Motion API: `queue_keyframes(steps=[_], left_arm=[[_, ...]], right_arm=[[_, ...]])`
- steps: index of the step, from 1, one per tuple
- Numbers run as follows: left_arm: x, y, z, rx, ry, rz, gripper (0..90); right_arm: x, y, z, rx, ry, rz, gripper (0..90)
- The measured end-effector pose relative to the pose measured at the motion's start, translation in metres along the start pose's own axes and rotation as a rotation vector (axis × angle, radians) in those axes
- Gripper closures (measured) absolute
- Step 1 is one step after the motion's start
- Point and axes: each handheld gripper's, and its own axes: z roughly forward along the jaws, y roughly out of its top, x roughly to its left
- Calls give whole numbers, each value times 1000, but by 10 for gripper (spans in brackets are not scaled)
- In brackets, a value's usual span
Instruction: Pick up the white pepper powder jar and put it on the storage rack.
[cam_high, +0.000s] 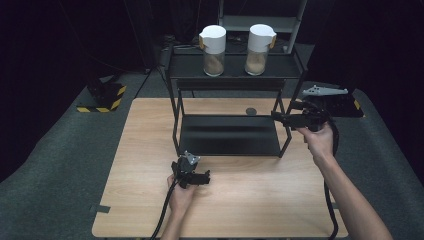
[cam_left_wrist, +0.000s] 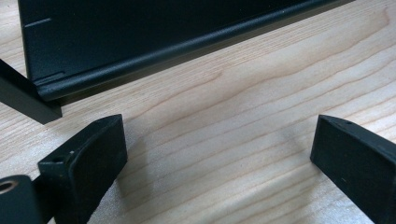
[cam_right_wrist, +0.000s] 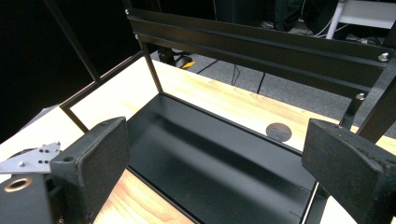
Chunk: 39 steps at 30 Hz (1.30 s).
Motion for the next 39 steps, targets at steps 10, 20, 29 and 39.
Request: queue_keyframes(steps=[10, 20, 29, 39], left_arm=[[0, 0, 0, 0, 0, 0, 38], [0, 0, 0, 0, 0, 0, 38], [0, 0, 0, 0, 0, 1, 38], [0, 0, 0, 0, 0, 1, 38]], right_arm=[[-3, -13, 6, 3, 14, 27, 75], [-3, -24, 12, 11, 13, 35, 76], [0, -37, 19, 16, 3, 33, 76], [3, -51, 30, 40, -7, 31, 76]])
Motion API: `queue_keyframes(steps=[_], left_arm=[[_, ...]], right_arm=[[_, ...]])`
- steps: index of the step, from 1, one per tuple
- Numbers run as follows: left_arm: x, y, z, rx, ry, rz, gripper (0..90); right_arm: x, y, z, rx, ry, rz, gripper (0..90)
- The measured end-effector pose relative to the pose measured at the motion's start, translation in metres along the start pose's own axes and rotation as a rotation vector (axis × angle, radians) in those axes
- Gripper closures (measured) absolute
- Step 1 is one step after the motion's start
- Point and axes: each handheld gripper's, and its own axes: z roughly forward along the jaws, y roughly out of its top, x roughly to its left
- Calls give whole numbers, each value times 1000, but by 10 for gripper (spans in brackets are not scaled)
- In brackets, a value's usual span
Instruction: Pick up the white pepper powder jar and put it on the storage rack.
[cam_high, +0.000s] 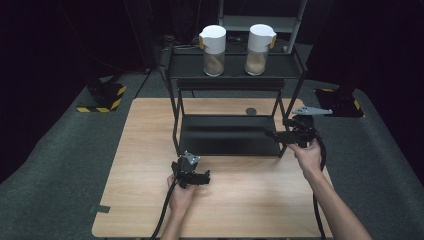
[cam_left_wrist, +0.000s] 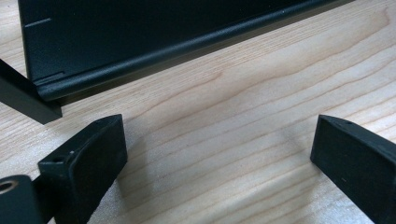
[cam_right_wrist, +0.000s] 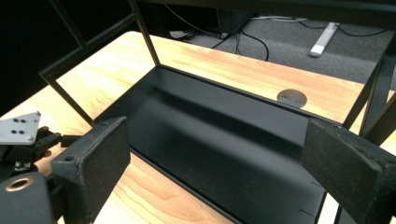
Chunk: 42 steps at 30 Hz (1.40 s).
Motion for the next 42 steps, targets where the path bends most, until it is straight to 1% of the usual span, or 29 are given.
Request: queue_keyframes(steps=[15, 20, 25, 38, 42], left_arm=[[0, 0, 0, 0, 0, 0, 39], [0, 0, 0, 0, 0, 0, 38], [0, 0, 0, 0, 0, 0, 39], [0, 0, 0, 0, 1, 0, 38], [0, 0, 0, 0, 1, 0, 38]], right_arm=[[0, -20, 8, 20, -4, 12, 79], [0, -30, 13, 34, -6, 6, 79], [-2, -42, 18, 50, -11, 14, 80], [-2, -71, 35, 120, -37, 16, 81], [0, -77, 40, 142, -44, 0, 83]])
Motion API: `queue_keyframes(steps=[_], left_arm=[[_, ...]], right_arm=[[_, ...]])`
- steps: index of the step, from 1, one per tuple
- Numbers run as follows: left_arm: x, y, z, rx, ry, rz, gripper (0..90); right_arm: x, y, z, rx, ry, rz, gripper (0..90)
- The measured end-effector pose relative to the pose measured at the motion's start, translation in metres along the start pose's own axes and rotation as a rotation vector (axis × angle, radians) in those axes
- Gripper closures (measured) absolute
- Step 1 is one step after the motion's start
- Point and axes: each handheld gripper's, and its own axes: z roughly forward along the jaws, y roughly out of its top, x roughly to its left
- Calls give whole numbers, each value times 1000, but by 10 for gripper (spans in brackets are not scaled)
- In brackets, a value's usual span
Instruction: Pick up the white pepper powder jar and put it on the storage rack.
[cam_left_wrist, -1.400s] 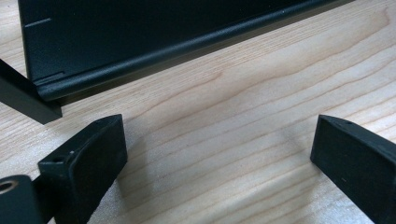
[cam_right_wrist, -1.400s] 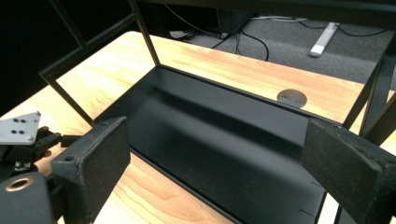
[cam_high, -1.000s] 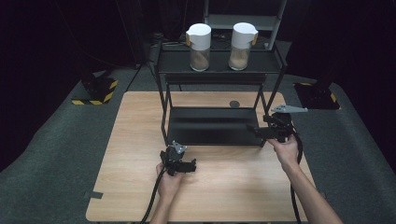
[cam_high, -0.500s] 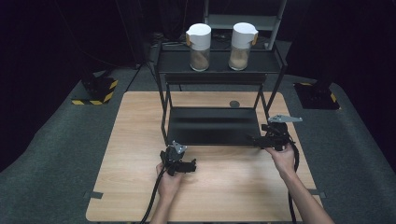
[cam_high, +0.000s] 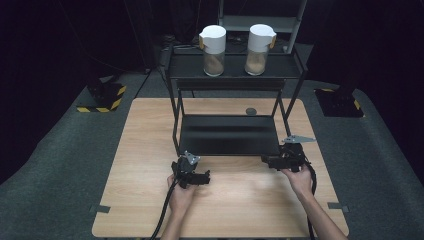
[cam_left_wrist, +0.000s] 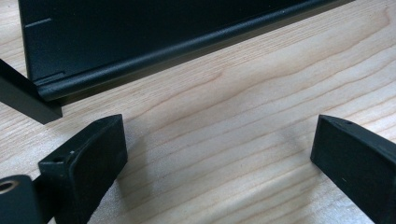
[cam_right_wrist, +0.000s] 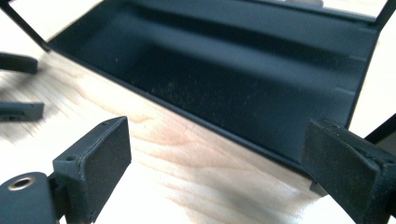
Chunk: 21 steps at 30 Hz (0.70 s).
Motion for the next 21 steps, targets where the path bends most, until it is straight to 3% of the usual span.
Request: queue_keyframes(steps=[6, 11, 21], left_arm=[[0, 0, 0, 0, 0, 0, 38], [0, 0, 0, 0, 0, 0, 38], [0, 0, 0, 0, 0, 0, 38]], right_arm=[[7, -10, 11, 35, -22, -20, 86], [5, -20, 20, 48, -6, 5, 86], [14, -30, 31, 86, -53, -11, 86]])
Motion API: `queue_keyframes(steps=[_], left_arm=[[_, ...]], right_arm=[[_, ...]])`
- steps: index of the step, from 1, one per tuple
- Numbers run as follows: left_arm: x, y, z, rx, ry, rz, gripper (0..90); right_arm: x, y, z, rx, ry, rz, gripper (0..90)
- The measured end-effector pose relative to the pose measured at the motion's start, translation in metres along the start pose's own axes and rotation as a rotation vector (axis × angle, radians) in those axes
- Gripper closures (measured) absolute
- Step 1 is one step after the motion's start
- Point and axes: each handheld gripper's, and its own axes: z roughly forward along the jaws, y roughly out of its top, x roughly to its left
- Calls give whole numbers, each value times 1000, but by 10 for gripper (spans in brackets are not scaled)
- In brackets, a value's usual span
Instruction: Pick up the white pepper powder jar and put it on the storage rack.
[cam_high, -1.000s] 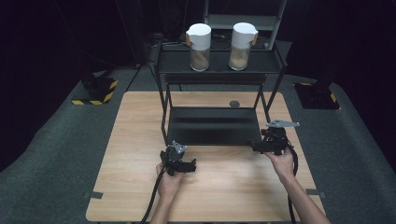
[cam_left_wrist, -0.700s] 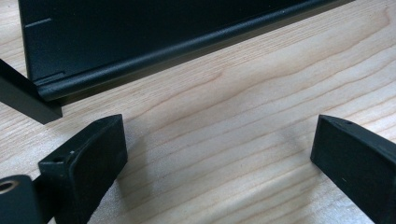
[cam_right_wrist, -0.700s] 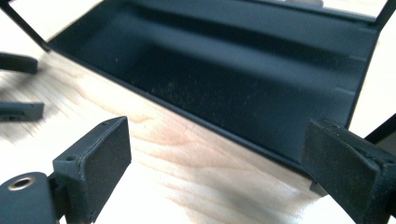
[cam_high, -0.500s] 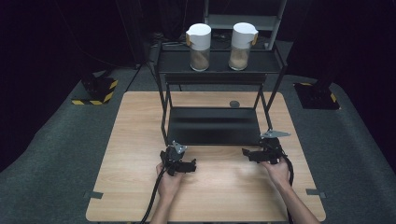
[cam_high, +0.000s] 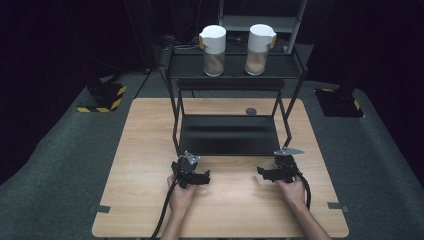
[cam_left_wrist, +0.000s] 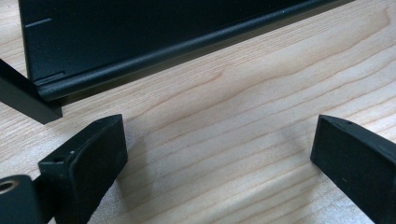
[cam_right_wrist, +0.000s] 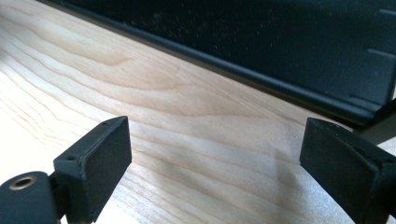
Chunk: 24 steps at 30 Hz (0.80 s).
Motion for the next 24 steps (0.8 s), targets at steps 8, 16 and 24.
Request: queue_keyframes(steps=[8, 16, 24], left_arm=[[0, 0, 0, 1, 1, 0, 38], [0, 0, 0, -1, 2, -1, 38], [0, 0, 0, 0, 1, 0, 38]], right_arm=[[11, -7, 6, 3, -38, -27, 83], [19, -13, 9, -9, -64, -74, 64], [18, -13, 9, -9, -61, -75, 64]])
